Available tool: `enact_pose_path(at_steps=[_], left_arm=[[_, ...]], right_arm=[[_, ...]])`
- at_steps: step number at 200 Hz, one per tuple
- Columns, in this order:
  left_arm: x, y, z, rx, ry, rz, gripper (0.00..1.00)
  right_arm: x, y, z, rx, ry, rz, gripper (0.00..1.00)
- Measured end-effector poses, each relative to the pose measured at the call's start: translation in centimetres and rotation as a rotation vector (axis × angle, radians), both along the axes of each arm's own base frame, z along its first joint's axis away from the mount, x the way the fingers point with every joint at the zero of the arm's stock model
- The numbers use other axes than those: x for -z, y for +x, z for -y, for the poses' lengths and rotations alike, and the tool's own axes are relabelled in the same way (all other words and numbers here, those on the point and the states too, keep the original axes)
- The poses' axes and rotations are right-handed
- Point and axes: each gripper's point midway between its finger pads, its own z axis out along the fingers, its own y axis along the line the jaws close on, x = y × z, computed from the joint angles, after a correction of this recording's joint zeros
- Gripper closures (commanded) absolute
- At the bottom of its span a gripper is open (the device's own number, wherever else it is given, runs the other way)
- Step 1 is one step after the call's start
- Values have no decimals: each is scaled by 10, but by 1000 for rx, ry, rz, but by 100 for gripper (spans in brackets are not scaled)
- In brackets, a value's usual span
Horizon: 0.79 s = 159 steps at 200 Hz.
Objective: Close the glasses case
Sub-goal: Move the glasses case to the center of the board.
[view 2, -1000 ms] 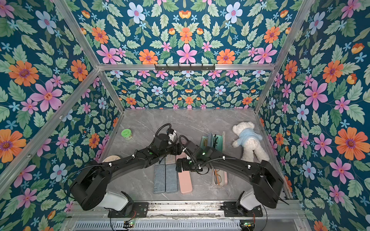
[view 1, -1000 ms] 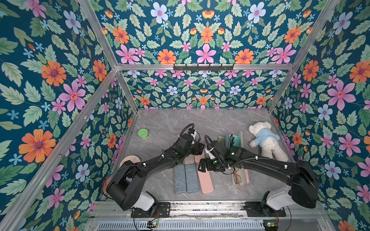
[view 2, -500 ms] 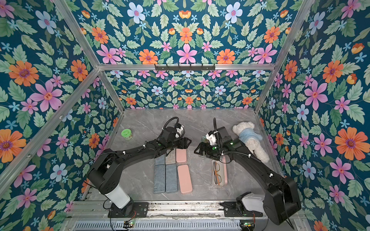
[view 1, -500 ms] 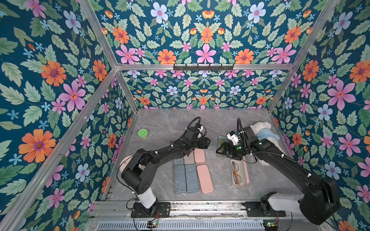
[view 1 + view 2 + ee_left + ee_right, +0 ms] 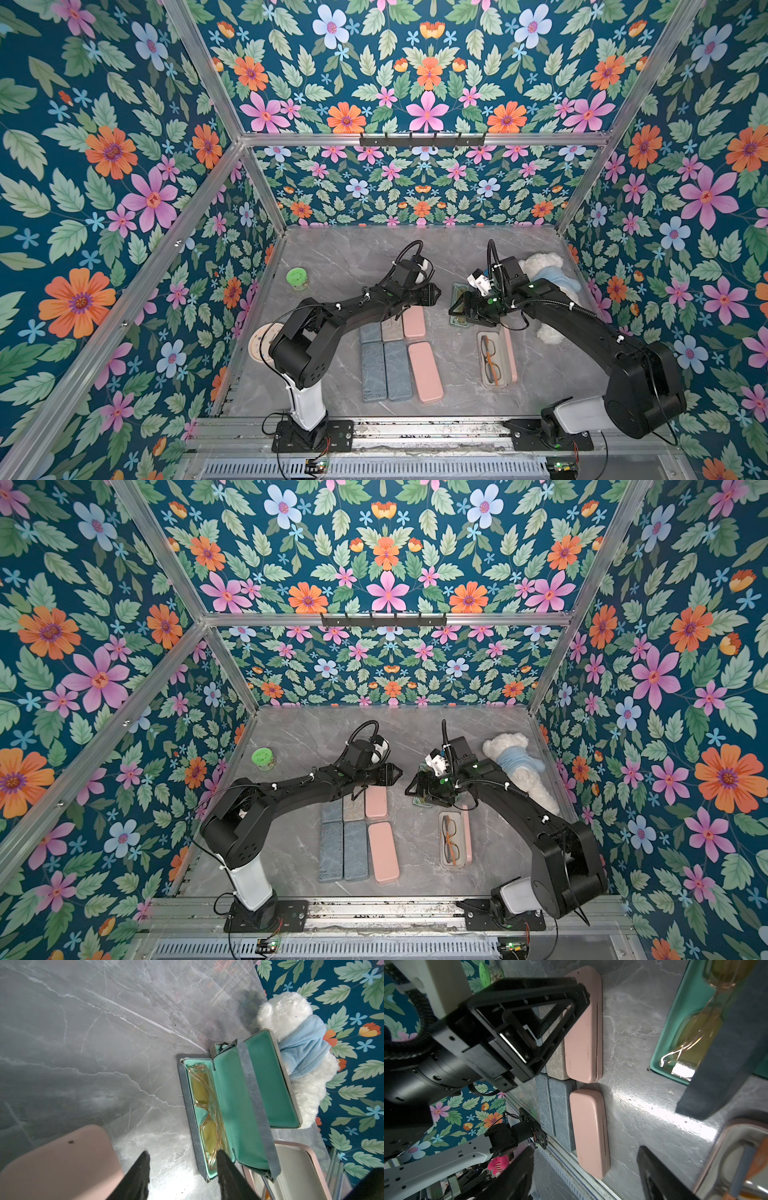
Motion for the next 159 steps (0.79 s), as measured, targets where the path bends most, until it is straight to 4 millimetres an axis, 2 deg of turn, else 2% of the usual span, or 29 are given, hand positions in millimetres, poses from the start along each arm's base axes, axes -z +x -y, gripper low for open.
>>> enact_pose_path(at_steps=[11,35,76,104,159], left_arm=[[2,0,0,0,3,-4,50],[9,1,2,-2,3,-23,51],[10,9,21,20,-26,-36,51],[24,13,30,34,-27,-64,53],[39,18,45,59,-33,-86,56]], right_arm=[[3,1,0,1,-5,-5,29],[5,8,3,13,-17,0,30],[-6,28,31,106,-8,32,32],[1,35,43,135,-14,12,38],[12,43,44,142,-4,-18,48]])
